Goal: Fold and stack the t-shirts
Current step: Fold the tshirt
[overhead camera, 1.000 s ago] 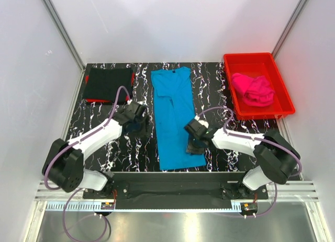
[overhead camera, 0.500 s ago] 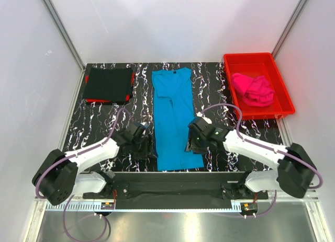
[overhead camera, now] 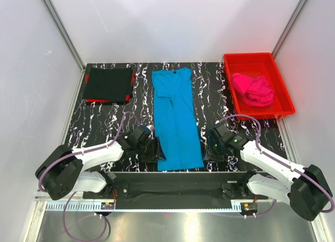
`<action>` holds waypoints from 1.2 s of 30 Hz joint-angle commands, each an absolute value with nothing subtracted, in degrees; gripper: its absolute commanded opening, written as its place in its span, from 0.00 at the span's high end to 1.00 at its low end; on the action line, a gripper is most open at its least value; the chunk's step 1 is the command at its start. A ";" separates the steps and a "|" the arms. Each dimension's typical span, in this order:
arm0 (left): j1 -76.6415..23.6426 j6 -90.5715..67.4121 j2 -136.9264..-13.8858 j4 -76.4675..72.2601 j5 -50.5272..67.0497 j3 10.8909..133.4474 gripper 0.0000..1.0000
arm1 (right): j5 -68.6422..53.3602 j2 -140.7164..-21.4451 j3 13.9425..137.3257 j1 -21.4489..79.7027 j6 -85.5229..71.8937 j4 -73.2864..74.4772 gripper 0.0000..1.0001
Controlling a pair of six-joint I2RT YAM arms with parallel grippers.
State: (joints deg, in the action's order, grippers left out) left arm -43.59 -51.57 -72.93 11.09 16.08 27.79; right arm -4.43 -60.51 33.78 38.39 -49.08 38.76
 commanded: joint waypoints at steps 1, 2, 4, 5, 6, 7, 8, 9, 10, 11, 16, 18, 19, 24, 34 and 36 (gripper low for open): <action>-44.30 -52.38 -75.06 12.48 11.96 25.85 0.44 | -7.21 -59.85 35.85 38.23 -46.15 37.18 0.72; -44.30 -52.56 -75.06 12.57 11.95 25.75 0.44 | -7.21 -60.20 36.03 38.23 -45.53 37.26 0.75; -44.30 -52.73 -75.23 13.09 11.60 25.66 0.48 | -7.82 -62.04 36.04 38.23 -44.74 36.74 0.82; -44.30 -52.73 -75.41 13.53 11.51 25.75 0.50 | -8.34 -62.75 35.77 38.23 -45.00 36.48 0.84; -44.30 -52.56 -75.67 14.41 10.99 25.84 0.56 | -8.87 -63.54 35.34 38.23 -45.26 35.78 0.86; -44.30 -52.38 -75.76 14.85 10.73 26.10 0.58 | -9.75 -64.68 34.03 38.23 -46.13 33.77 0.88; -44.30 -52.38 -75.85 15.20 10.46 26.02 0.59 | -10.02 -65.30 33.32 38.23 -46.40 32.53 0.88; -44.30 -52.38 -76.02 15.55 10.37 26.10 0.60 | -10.45 -65.91 32.70 38.23 -46.58 31.48 0.89; -44.38 -52.30 -76.11 15.73 10.37 26.10 0.62 | -10.81 -66.96 31.56 38.23 -46.84 29.90 0.89; -44.30 -52.47 -76.20 15.73 10.37 26.10 0.65 | -10.11 -67.49 31.29 38.23 -47.37 29.88 0.90; -44.21 -51.95 -75.94 20.03 7.48 27.42 0.73 | -6.77 -68.12 30.76 38.23 -48.51 33.48 0.90; -44.21 -51.07 -76.11 24.06 4.33 29.26 0.76 | -6.59 -67.15 30.76 38.23 -48.87 33.66 0.89; -44.12 -50.72 -76.11 24.95 3.70 29.70 0.79 | -6.50 -66.71 30.94 38.15 -48.95 34.10 0.89; -44.03 -51.41 -74.54 24.88 5.09 29.18 0.76 | -7.65 -65.83 30.06 38.23 -49.74 33.31 0.88; -44.12 -52.99 -65.57 22.51 10.62 26.55 0.38 | -7.64 -64.33 32.78 38.23 -46.58 36.04 0.61; -44.12 -54.31 -64.51 21.10 12.12 24.71 0.39 | -8.35 -65.30 32.61 38.23 -46.58 35.51 0.60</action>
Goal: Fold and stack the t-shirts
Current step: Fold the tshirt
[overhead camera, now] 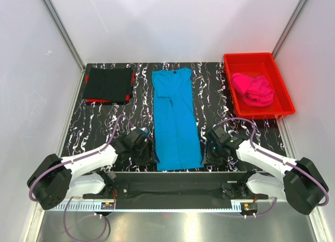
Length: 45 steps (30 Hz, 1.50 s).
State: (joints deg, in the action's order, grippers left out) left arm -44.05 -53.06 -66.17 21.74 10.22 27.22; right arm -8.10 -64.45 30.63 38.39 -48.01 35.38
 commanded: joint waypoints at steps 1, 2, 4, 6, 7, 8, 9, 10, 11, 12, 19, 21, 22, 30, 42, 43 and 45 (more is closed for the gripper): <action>-44.12 -55.01 -64.42 20.92 12.22 24.18 0.41 | -8.70 -66.35 32.00 38.23 -46.67 34.72 0.59; -44.03 -55.72 -64.25 20.66 12.39 23.56 0.42 | -9.22 -66.71 31.64 38.23 -46.76 34.11 0.59; -44.12 -56.07 -64.25 19.60 12.74 21.89 0.43 | -9.84 -67.41 29.89 38.06 -47.28 32.09 0.59; -44.12 -55.99 -64.60 16.01 14.84 20.66 0.46 | -11.33 -67.94 28.31 37.88 -47.55 29.90 0.59; -44.12 -56.33 -64.77 14.95 15.81 19.44 0.46 | -11.95 -67.85 27.87 37.71 -47.98 29.27 0.59; -44.12 -56.51 -65.30 13.38 16.60 19.08 0.46 | -11.95 -67.76 27.51 37.71 -48.08 29.01 0.59; -44.12 -56.43 -65.56 12.92 17.13 18.81 0.47 | -11.95 -67.42 27.42 37.71 -48.08 28.92 0.60; -44.12 -56.51 -65.91 12.75 17.40 18.81 0.47 | -11.61 -67.06 27.42 37.71 -48.42 29.09 0.60; -44.12 -56.51 -66.35 12.92 17.49 18.98 0.51 | -11.17 -66.63 27.42 37.71 -48.60 29.27 0.61; -44.12 -56.60 -66.53 13.88 17.06 19.16 0.53 | -10.90 -66.01 27.42 37.62 -48.86 29.70 0.62; -44.12 -57.92 -64.25 18.63 14.24 18.02 0.58 | -10.98 -65.57 26.28 37.62 -49.83 29.01 0.71; -44.12 -57.92 -63.72 18.11 14.50 17.75 0.59 | -11.34 -65.65 25.84 37.62 -50.18 28.04 0.75; -44.12 -57.92 -63.63 17.93 14.68 17.67 0.61 | -11.51 -65.57 25.67 37.62 -50.45 27.86 0.76; -44.03 -57.66 -64.95 17.58 14.68 17.58 0.82 | -10.20 -64.34 26.45 37.53 -51.15 30.13 0.59; -43.77 -58.36 -58.10 24.17 9.40 20.12 0.67 | -6.59 -64.42 26.98 37.35 -53.18 30.94 0.61; -43.77 -58.71 -56.53 23.65 9.75 20.30 0.63 | -6.59 -64.68 26.98 37.44 -53.09 31.02 0.62; -43.77 -59.50 -55.03 21.45 10.46 20.22 0.55 | -6.59 -64.69 26.63 37.44 -52.91 30.94 0.65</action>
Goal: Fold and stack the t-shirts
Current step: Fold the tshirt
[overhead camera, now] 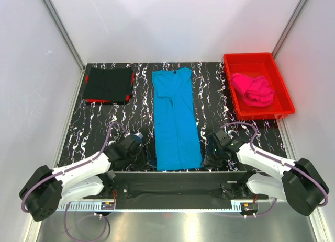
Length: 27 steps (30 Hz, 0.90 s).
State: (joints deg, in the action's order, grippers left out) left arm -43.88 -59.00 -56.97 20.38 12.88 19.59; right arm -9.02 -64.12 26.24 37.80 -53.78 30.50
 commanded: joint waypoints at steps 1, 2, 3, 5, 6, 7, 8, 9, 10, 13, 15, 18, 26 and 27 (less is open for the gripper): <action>-43.77 -59.68 -54.06 20.23 10.89 19.78 0.50 | -6.77 -64.60 26.37 37.44 -53.00 30.68 0.65; -43.77 -59.94 -53.88 16.91 12.81 19.25 0.47 | -6.94 -64.43 25.76 37.44 -53.17 30.33 0.67; -43.77 -60.81 -53.88 15.66 13.61 18.20 0.46 | -7.29 -64.16 25.32 37.44 -53.52 29.45 0.67; -43.77 -61.17 -54.66 14.16 14.32 17.75 0.44 | -8.00 -63.72 24.44 37.44 -53.79 28.66 0.69; -43.77 -61.26 -55.19 13.80 14.59 17.23 0.44 | -8.17 -63.46 24.17 37.44 -53.96 28.13 0.72; -43.77 -61.17 -56.07 12.93 14.68 16.88 0.43 | -8.26 -63.37 24.00 37.44 -54.05 27.86 0.73; -43.86 -61.17 -56.51 12.31 15.37 16.70 0.43 | -8.17 -63.11 23.91 37.44 -53.97 27.60 0.74; -43.77 -61.26 -56.86 11.87 15.73 16.44 0.43 | -8.35 -63.02 23.82 37.44 -53.88 27.68 0.78; -43.77 -61.35 -57.39 11.69 15.73 16.09 0.43 | -8.44 -63.02 23.91 37.44 -53.79 27.60 0.79; -43.77 -61.87 -58.53 10.56 15.56 15.12 0.44 | -8.61 -62.75 24.00 37.44 -53.88 27.60 0.84; -43.77 -61.87 -59.59 9.41 15.64 14.77 0.44 | -8.96 -62.49 23.64 37.44 -54.31 26.81 0.85; -43.86 -61.87 -61.16 9.58 15.38 14.68 0.46 | -9.40 -62.75 22.77 37.35 -54.93 25.49 0.87; -43.86 -60.38 -64.51 10.46 15.91 16.08 0.77 | -9.14 -63.90 22.85 37.44 -55.72 24.34 1.00; -43.86 -60.29 -64.60 10.46 16.17 16.43 0.89 | -9.14 -63.81 23.03 37.44 -55.64 24.52 1.00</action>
